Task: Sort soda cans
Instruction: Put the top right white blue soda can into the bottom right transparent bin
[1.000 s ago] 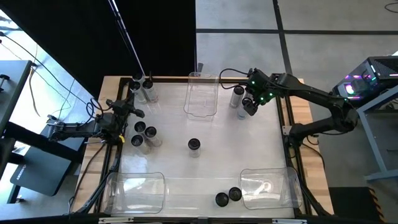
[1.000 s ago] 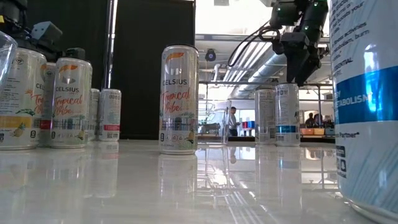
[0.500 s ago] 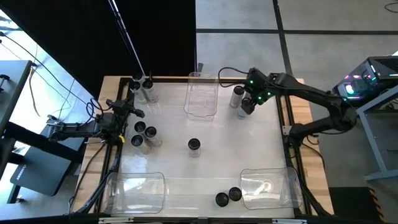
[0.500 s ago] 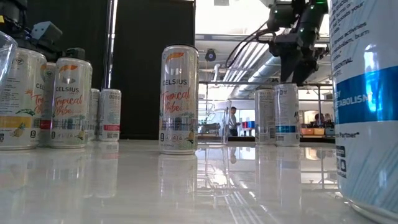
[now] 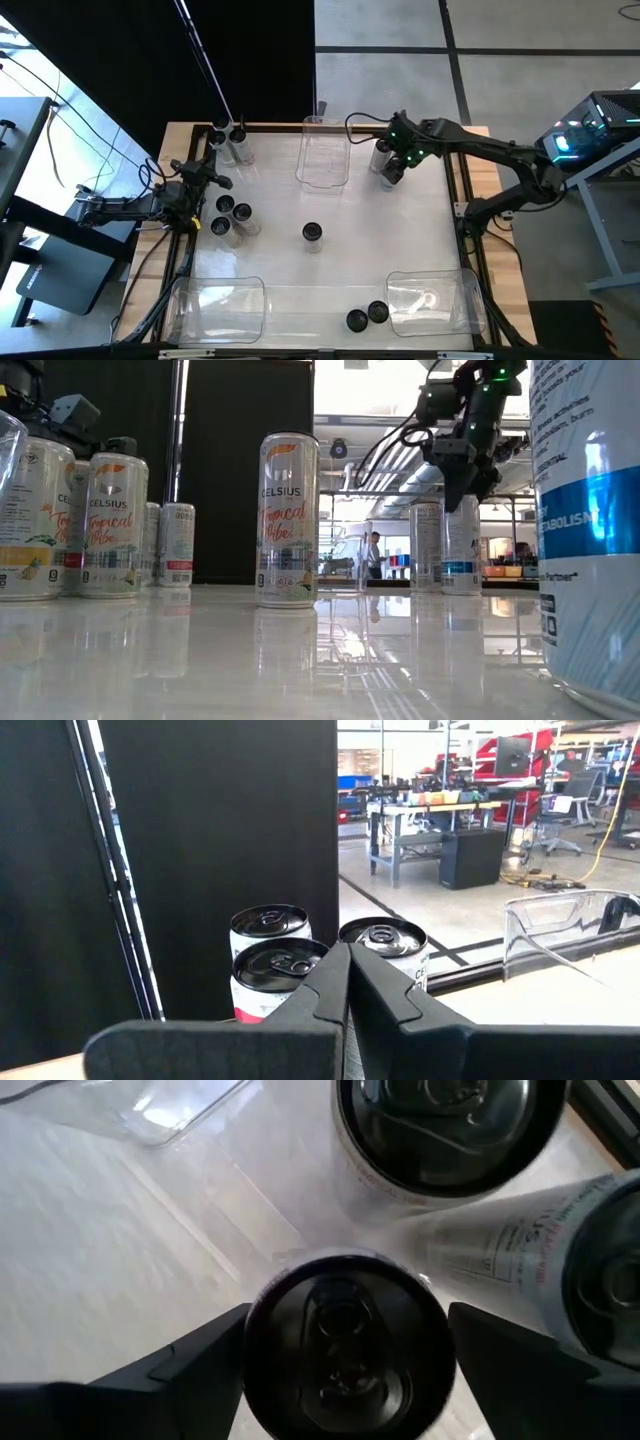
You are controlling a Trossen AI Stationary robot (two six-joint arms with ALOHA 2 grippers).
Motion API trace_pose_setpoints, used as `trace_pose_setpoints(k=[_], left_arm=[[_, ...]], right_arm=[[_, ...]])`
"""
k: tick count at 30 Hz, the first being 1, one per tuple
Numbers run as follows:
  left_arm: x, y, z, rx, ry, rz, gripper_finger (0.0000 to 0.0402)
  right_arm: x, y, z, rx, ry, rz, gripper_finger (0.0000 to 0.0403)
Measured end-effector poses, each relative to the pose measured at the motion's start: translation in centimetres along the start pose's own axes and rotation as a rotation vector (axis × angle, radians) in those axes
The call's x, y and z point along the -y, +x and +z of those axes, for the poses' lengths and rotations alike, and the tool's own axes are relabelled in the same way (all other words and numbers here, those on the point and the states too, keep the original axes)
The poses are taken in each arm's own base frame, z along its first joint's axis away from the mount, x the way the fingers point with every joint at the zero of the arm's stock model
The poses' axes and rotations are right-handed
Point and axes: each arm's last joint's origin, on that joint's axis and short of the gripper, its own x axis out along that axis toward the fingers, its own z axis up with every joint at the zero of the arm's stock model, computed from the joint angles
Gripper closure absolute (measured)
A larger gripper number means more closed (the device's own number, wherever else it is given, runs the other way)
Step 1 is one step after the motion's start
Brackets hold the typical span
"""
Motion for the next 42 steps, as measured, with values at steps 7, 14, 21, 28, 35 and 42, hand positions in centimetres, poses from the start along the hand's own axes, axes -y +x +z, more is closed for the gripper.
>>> trace_pose_setpoints(k=[7,14,21,28,35,42], left_arm=[[0.0,0.0,0.0,0.0,0.0,0.0,0.0401],[0.0,0.0,0.0,0.0,0.001,0.0,0.0401],[0.0,0.0,0.0,0.0,0.009,0.0,0.0401],[0.0,0.0,0.0,0.0,0.011,0.0,0.0401],[0.0,0.0,0.0,0.0,0.01,0.0,0.0401],[0.0,0.0,0.0,0.0,0.011,0.0,0.0401]], right_arm=[[-0.8,0.3,0.0,0.003,-0.03,-0.035,0.0153],[-1.9,-2.3,-1.2,0.017,-0.026,-0.021,0.016],[-3.9,-9.9,-3.0,0.032,-0.028,-0.024,0.016],[-7.4,-17.1,-6.2,0.071,-0.046,0.113,0.016],[-12.4,-20.1,-11.7,0.007,-0.076,0.306,0.016],[-17.8,-19.8,-18.0,-0.146,-0.065,0.3,0.016]])
